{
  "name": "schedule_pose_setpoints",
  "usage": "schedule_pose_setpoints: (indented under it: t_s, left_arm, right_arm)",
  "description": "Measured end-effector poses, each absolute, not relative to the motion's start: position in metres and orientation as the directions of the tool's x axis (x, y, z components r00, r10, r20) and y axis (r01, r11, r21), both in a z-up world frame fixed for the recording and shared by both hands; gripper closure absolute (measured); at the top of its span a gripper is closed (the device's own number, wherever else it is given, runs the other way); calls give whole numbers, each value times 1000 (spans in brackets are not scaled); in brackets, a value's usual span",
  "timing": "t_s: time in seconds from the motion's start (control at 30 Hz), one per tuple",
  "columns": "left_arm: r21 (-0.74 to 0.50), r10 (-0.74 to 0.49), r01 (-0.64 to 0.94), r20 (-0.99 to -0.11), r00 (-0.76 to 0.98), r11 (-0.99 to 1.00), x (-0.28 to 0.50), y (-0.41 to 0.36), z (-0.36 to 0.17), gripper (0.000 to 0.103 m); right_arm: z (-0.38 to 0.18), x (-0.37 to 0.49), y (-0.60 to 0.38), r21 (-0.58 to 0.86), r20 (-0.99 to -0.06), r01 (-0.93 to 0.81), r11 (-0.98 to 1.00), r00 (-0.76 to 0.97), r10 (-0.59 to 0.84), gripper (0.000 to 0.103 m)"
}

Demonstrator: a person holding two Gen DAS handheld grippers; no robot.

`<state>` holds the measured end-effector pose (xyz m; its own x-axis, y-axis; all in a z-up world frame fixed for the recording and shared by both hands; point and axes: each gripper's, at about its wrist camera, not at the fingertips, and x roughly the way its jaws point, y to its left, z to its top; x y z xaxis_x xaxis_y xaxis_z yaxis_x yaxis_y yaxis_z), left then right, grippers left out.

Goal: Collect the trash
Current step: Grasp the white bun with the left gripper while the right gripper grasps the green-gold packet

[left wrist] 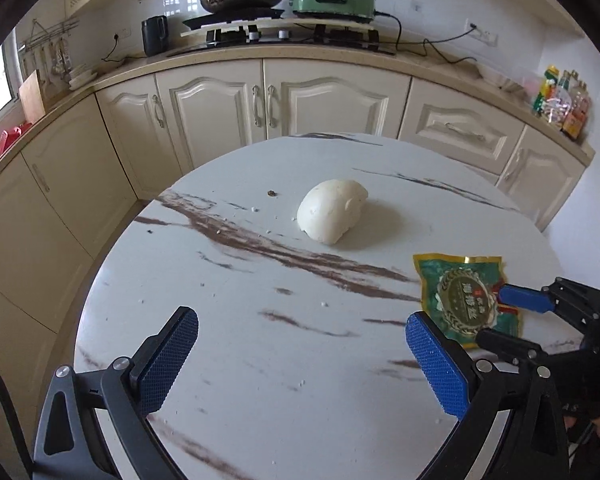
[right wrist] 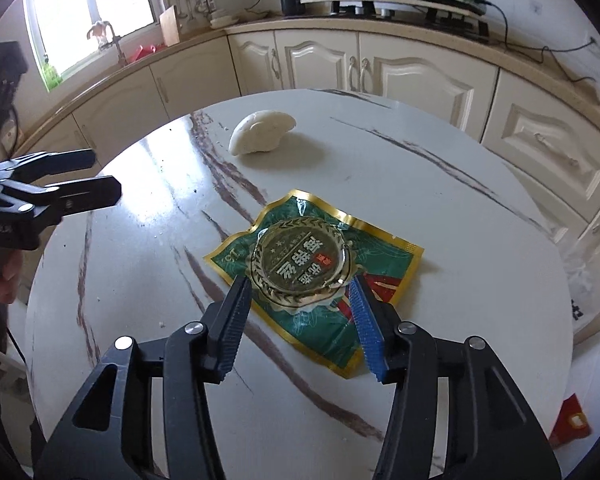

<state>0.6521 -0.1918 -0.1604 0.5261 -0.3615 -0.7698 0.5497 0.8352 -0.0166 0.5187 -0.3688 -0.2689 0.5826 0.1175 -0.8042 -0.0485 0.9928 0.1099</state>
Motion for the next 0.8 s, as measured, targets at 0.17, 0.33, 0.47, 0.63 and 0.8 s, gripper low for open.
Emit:
schedule_pose_setpoints:
  t_s: [0.17,0.33,0.47,0.63,0.8]
  left_arm:
    - [67,-323,571,-768,553,818,704,-241,-179,1]
    - [60,-351,588,-752,558,807,738,-273,-195,2]
    - [76,-320,590,-781,537,804,761,-294,-219,8]
    - [-29,-405,611,-773,487,791,776,-302,-236,52]
    - [-33,-411,631,-784,464,775,765,-296,-242,58]
  right_arm:
    - [-272,540,-368,45,-817,-79,996,571,82,30]
    - [-281,556,-391,76,-829,-51,996,552,91,30]
    - [-283,559,-407,126,-822,-38,991,555,126,30]
    - [-286,555,-413,153,-807,-48,987,570,153,30]
    - [-283,543,-419,146,-801,-41,988,582,142,25]
